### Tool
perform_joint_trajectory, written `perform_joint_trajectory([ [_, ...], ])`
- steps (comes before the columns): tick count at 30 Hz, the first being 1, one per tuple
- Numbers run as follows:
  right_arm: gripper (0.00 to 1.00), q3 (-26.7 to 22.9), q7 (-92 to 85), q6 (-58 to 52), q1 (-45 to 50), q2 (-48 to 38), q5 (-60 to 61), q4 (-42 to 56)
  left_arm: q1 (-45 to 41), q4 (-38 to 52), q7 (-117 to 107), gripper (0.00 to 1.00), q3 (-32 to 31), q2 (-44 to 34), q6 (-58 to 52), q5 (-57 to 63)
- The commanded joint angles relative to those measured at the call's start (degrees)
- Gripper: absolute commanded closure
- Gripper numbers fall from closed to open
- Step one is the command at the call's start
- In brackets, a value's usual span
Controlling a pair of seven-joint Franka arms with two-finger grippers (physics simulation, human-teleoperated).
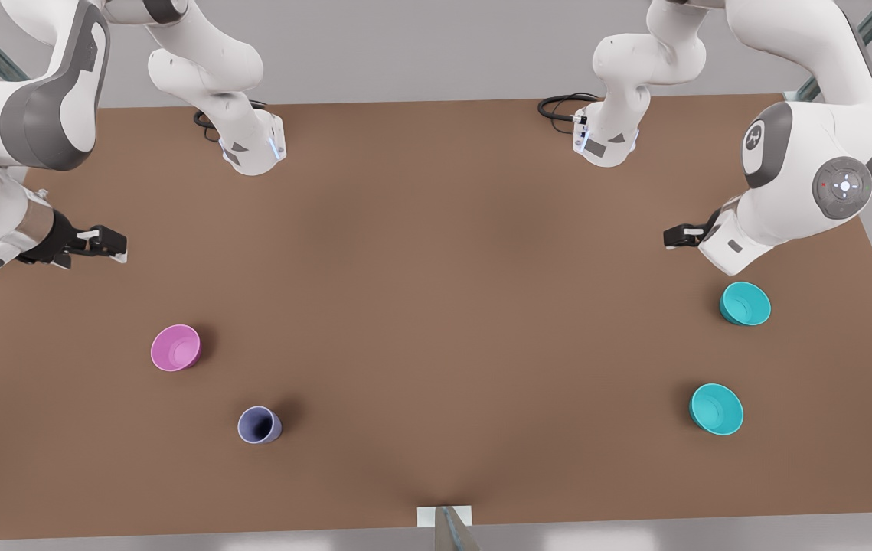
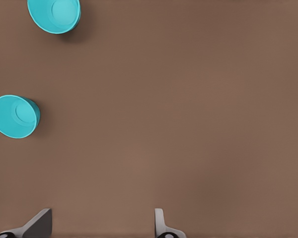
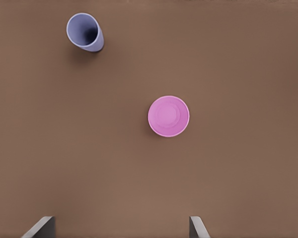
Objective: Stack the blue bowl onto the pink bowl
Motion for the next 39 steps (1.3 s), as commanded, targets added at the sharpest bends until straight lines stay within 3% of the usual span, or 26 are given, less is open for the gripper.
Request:
perform_joint_trajectory([
  [1,0.00,-0.03,-3.99,0.56,-0.03,-0.06,0.04,0.03,0.01,0.03,-1.14,0.00,-0.01,-0.06,-0.41,0.03],
  [6,0.00,-0.03,-3.90,-1.73,-0.02,2.03,0.74,-1.55,0.01,0.03,-1.14,0.00,-0.01,-0.06,-0.59,0.03],
  [8,0.00,-0.03,-3.99,6.53,-4.50,11.53,2.86,-1.82,0.01,0.03,-1.14,0.00,-0.01,0.03,-0.59,0.03],
  [14,0.00,0.06,-5.75,22.79,-14.00,25.60,6.20,-4.98,0.01,-0.06,-0.96,0.00,0.07,0.21,-0.59,0.03],
  [19,0.00,0.06,-5.66,33.26,-15.93,30.26,12.78,-9.20,0.01,-0.06,-0.96,0.00,0.07,0.21,-0.59,0.03],
  [32,0.02,0.06,-4.78,37.39,-15.67,31.93,15.69,-16.50,0.01,-0.15,-0.96,0.00,-0.01,0.30,-1.82,0.03],
  [33,0.37,0.06,-4.87,37.04,-15.67,31.93,15.60,-16.50,0.01,-0.15,-0.96,0.00,0.07,0.30,-1.82,0.03],
  [34,0.63,0.06,-4.87,36.95,-15.58,31.93,15.60,-16.50,0.01,-0.15,-0.96,0.00,-0.01,0.30,-1.82,0.03],
  [35,0.76,0.06,-4.96,36.86,-15.49,31.84,15.60,-16.41,0.01,-0.15,-0.96,0.00,-0.01,0.30,-1.82,0.03],
  [39,0.79,0.06,-4.17,35.28,-14.79,31.67,15.60,-15.71,-0.08,-0.15,-0.96,0.00,-0.01,0.30,-1.82,0.03],
])
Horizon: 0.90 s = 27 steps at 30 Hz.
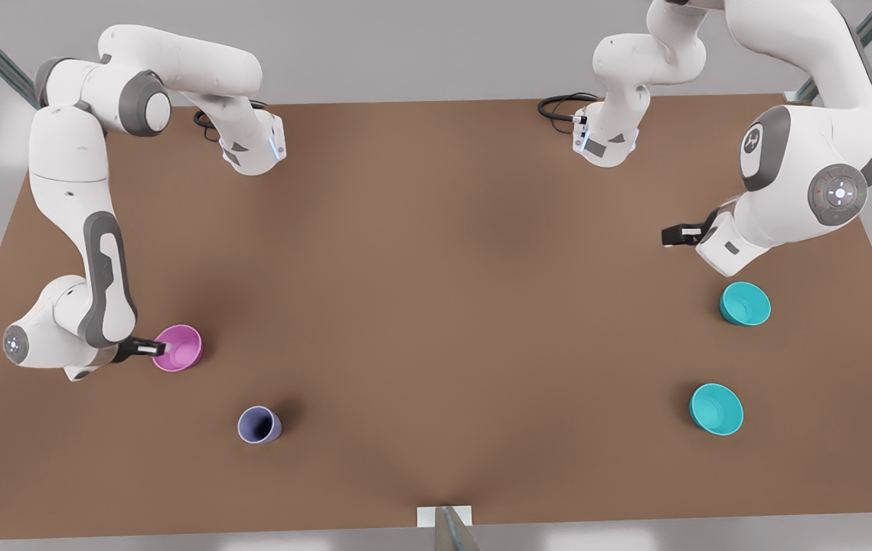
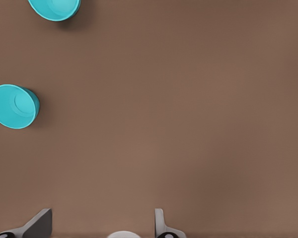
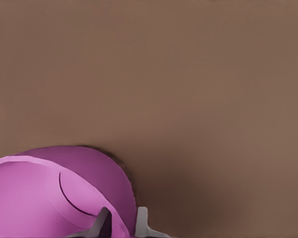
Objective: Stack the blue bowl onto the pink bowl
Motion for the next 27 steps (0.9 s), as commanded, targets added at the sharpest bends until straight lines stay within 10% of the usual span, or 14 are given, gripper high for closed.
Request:
perform_joint_trajectory([
  [1,0.79,0.15,1.14,-1.11,0.08,-0.04,-1.20,0.28,-0.01,0.02,-0.09,0.00,-0.01,-0.13,-0.11,0.03],
  [8,0.79,0.59,1.75,-15.26,9.30,-5.92,8.29,1.25,0.07,0.11,-0.09,0.00,-0.01,-0.13,-0.99,0.03],
  [13,0.79,0.41,40.58,-7.98,31.19,-8.65,18.40,2.74,0.07,0.11,-0.09,0.00,-0.01,-0.13,-1.17,0.03],
  [19,0.79,0.15,90.43,6.79,49.12,9.63,16.03,24.71,0.07,0.11,-0.09,0.00,-0.01,-0.04,-1.17,0.03],
  [26,0.79,0.15,97.73,13.47,51.32,19.12,14.80,31.40,0.07,0.11,-0.18,0.00,-0.01,-0.04,-1.34,0.03],
  [27,0.50,0.24,97.81,14.18,51.32,19.39,14.80,31.40,0.07,0.02,-0.18,0.00,-0.01,-0.04,-1.34,0.03],
])
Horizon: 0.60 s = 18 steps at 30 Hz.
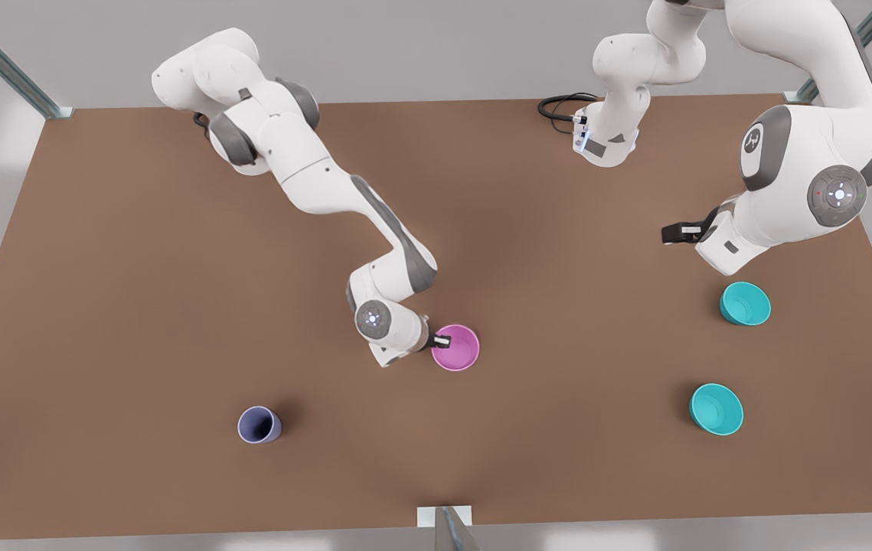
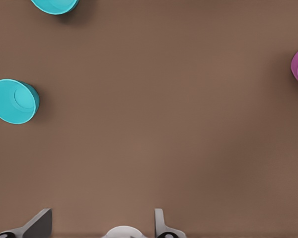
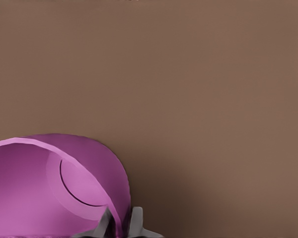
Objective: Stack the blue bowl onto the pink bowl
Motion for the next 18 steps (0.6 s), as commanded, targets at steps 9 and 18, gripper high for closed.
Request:
perform_joint_trajectory([
  [9,0.00,-0.36,20.81,-29.57,-11.93,-15.82,-3.29,-0.70,3.43,0.16,0.70,0.00,0.60,3.29,2.64,-0.67],
  [18,0.00,-1.15,-51.64,-59.84,-29.87,-41.29,-32.56,0.28,18.28,27.94,20.66,0.00,0.52,43.54,36.05,-5.84],
])
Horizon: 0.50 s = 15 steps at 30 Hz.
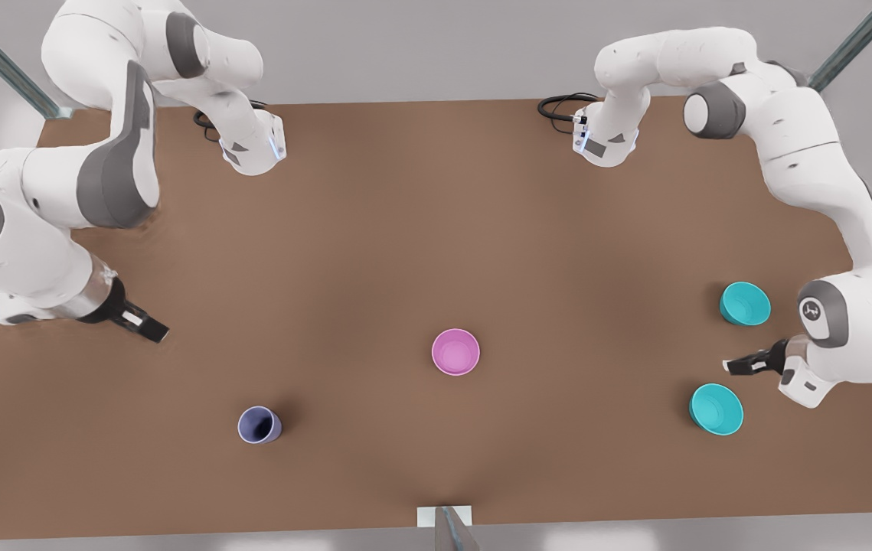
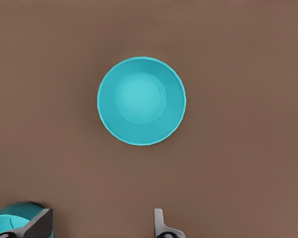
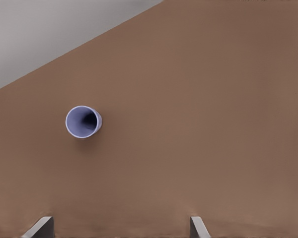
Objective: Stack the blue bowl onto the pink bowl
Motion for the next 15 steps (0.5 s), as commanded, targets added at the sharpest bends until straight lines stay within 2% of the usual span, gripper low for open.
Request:
perform_joint_trajectory([
  [1,0.00,0.07,-42.81,-12.63,-0.17,-8.51,-1.88,-8.58,1.81,1.75,16.22,0.00,-0.08,3.00,14.33,-5.00],
  [2,0.00,0.25,-41.24,-8.94,-0.34,-11.32,-1.88,-13.50,1.99,1.84,18.07,0.00,0.10,3.35,14.51,-5.00],
  [3,0.00,2.88,-38.68,-3.31,-3.15,-14.41,-1.79,-20.81,2.25,1.67,18.17,0.00,0.01,3.79,15.74,-5.09],
  [15,0.00,2.97,-32.26,-3.83,-1.84,-12.21,-2.23,-20.65,2.87,0.44,18.08,0.00,-0.25,10.47,20.13,-7.11],
])
